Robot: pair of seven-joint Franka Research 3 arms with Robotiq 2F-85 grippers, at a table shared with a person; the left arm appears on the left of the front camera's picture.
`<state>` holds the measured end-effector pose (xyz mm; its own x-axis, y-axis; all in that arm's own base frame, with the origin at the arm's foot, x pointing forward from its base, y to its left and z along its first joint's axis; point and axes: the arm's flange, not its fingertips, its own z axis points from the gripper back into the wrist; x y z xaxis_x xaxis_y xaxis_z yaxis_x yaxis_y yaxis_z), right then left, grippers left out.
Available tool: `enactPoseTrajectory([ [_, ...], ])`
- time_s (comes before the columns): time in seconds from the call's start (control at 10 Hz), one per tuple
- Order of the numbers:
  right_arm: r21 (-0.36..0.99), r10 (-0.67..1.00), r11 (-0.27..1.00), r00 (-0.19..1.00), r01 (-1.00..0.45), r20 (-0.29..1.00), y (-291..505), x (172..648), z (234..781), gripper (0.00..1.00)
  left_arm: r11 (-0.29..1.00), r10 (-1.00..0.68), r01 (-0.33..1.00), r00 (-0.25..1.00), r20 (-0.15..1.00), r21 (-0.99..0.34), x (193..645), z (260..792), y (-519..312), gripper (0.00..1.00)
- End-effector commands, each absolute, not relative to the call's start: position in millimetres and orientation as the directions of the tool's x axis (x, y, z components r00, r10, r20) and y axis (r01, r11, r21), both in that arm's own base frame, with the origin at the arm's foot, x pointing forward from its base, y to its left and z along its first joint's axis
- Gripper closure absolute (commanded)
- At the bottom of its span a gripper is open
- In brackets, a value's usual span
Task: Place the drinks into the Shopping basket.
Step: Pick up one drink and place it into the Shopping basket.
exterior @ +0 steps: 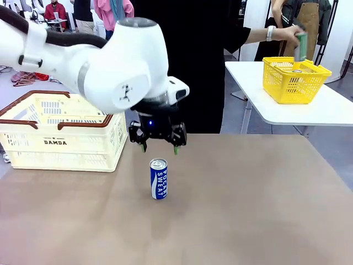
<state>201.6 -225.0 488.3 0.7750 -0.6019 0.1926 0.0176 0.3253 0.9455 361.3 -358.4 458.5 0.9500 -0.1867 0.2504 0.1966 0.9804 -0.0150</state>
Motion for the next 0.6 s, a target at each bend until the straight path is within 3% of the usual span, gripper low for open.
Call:
enactPoseTrajectory([
  [0.0,0.947,-0.601,0.320,0.768,-0.022,0.221,-226.0,204.3,490.0,0.00,0.983,-0.185,0.183,0.950,0.253,0.031,370.5,437.5,-356.9,0.00],
  [0.5,0.947,-0.601,0.320,0.768,-0.022,0.221,-226.0,204.3,490.0,0.00,0.975,-0.220,0.221,0.966,0.137,0.013,399.8,390.5,-363.5,0.00],
])
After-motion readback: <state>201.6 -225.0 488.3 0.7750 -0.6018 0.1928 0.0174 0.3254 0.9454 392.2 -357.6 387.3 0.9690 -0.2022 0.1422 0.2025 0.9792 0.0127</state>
